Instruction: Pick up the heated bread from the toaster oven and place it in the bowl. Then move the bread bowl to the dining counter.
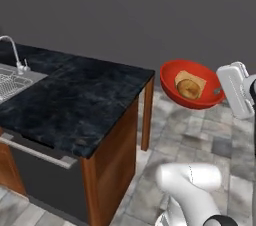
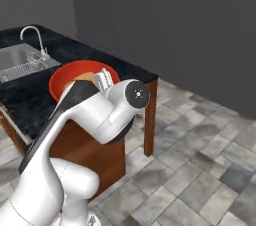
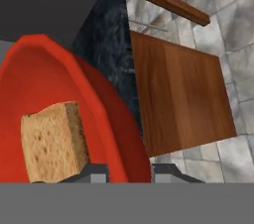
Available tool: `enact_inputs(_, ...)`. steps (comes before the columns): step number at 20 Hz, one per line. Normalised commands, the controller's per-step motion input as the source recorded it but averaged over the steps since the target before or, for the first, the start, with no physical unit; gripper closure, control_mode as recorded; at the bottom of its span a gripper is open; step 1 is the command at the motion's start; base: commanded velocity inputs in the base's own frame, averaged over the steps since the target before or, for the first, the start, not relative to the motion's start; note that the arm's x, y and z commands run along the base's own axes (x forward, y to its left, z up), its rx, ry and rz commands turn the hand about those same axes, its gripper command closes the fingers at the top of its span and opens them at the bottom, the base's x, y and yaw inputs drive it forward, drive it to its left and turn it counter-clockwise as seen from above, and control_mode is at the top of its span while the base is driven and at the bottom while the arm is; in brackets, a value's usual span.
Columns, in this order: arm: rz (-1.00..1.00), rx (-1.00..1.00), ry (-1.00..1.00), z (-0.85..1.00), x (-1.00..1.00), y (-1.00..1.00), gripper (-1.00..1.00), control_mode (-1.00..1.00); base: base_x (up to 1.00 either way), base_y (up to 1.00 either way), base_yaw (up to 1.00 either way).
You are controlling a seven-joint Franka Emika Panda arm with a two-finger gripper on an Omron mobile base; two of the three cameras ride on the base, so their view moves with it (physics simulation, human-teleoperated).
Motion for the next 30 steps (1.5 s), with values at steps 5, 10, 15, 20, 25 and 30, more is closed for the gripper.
enact_inputs(5,0.0,0.0,0.0,0.0,0.0,0.0,1.0,1.0,1.0,-0.87,0.38)
enact_inputs(10,0.0,0.0,0.0,0.0,0.0,0.0,1.0,1.0,0.83,-0.8,0.51)
enact_inputs(15,0.0,0.0,0.0,0.0,0.0,0.0,1.0,1.0,0.55,-0.62,0.66)
enact_inputs(20,0.0,0.0,0.0,0.0,0.0,0.0,1.0,1.0,0.57,-0.64,0.63)
enact_inputs(25,0.05,0.0,0.23,-0.03,0.57,0.14,1.0,-1.0,0.22,-0.15,0.19)
enact_inputs(30,0.0,0.0,0.42,-0.3,1.0,0.37,1.0,-1.0,0.0,0.0,0.0)
